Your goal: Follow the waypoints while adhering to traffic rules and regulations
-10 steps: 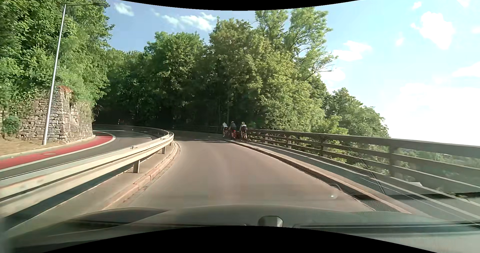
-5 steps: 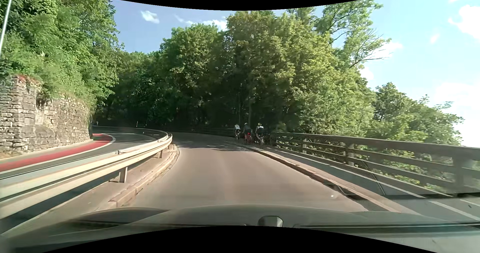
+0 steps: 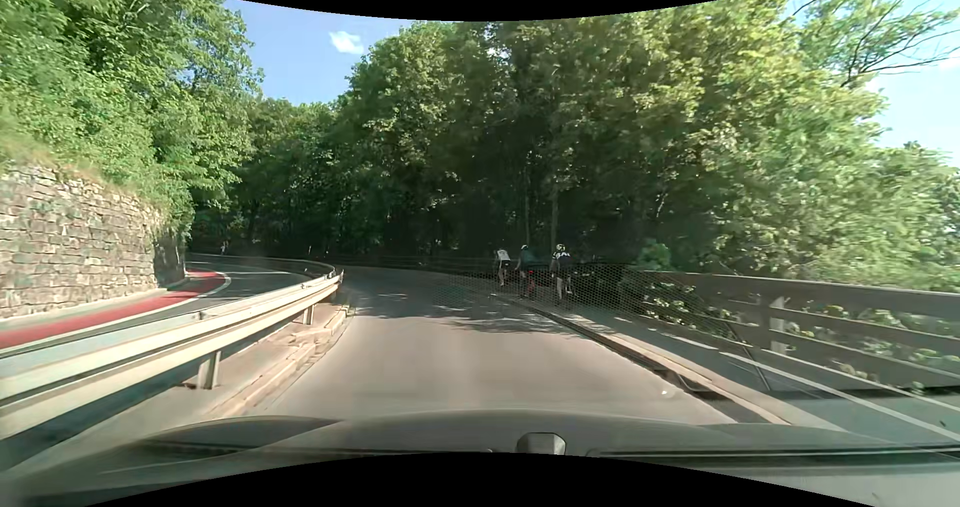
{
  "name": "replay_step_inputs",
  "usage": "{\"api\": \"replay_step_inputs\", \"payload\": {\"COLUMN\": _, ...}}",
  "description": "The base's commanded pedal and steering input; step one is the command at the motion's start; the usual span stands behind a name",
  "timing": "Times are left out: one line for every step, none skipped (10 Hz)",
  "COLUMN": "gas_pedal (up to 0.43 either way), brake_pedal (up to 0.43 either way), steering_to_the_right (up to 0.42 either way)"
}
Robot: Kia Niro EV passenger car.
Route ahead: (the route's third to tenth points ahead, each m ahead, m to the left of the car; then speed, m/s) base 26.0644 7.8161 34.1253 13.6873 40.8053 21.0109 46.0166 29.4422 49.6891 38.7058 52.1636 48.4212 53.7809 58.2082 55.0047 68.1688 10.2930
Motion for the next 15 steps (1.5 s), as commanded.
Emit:
{"api": "replay_step_inputs", "payload": {"gas_pedal": 0.118, "brake_pedal": 0.006, "steering_to_the_right": -0.098}}
{"api": "replay_step_inputs", "payload": {"gas_pedal": 0.118, "brake_pedal": 0.006, "steering_to_the_right": -0.097}}
{"api": "replay_step_inputs", "payload": {"gas_pedal": 0.118, "brake_pedal": 0.006, "steering_to_the_right": -0.095}}
{"api": "replay_step_inputs", "payload": {"gas_pedal": 0.118, "brake_pedal": 0.006, "steering_to_the_right": -0.092}}
{"api": "replay_step_inputs", "payload": {"gas_pedal": 0.118, "brake_pedal": 0.006, "steering_to_the_right": -0.089}}
{"api": "replay_step_inputs", "payload": {"gas_pedal": 0.118, "brake_pedal": 0.006, "steering_to_the_right": -0.083}}
{"api": "replay_step_inputs", "payload": {"gas_pedal": 0.118, "brake_pedal": 0.006, "steering_to_the_right": -0.083}}
{"api": "replay_step_inputs", "payload": {"gas_pedal": 0.118, "brake_pedal": 0.006, "steering_to_the_right": -0.089}}
{"api": "replay_step_inputs", "payload": {"gas_pedal": 0.118, "brake_pedal": 0.006, "steering_to_the_right": -0.091}}
{"api": "replay_step_inputs", "payload": {"gas_pedal": 0.130, "brake_pedal": 0.006, "steering_to_the_right": -0.091}}
{"api": "replay_step_inputs", "payload": {"gas_pedal": 0.130, "brake_pedal": 0.006, "steering_to_the_right": -0.088}}
{"api": "replay_step_inputs", "payload": {"gas_pedal": 0.130, "brake_pedal": 0.006, "steering_to_the_right": -0.087}}
{"api": "replay_step_inputs", "payload": {"gas_pedal": 0.130, "brake_pedal": 0.006, "steering_to_the_right": -0.087}}
{"api": "replay_step_inputs", "payload": {"gas_pedal": 0.130, "brake_pedal": 0.006, "steering_to_the_right": -0.087}}
{"api": "replay_step_inputs", "payload": {"gas_pedal": 0.130, "brake_pedal": 0.006, "steering_to_the_right": -0.087}}
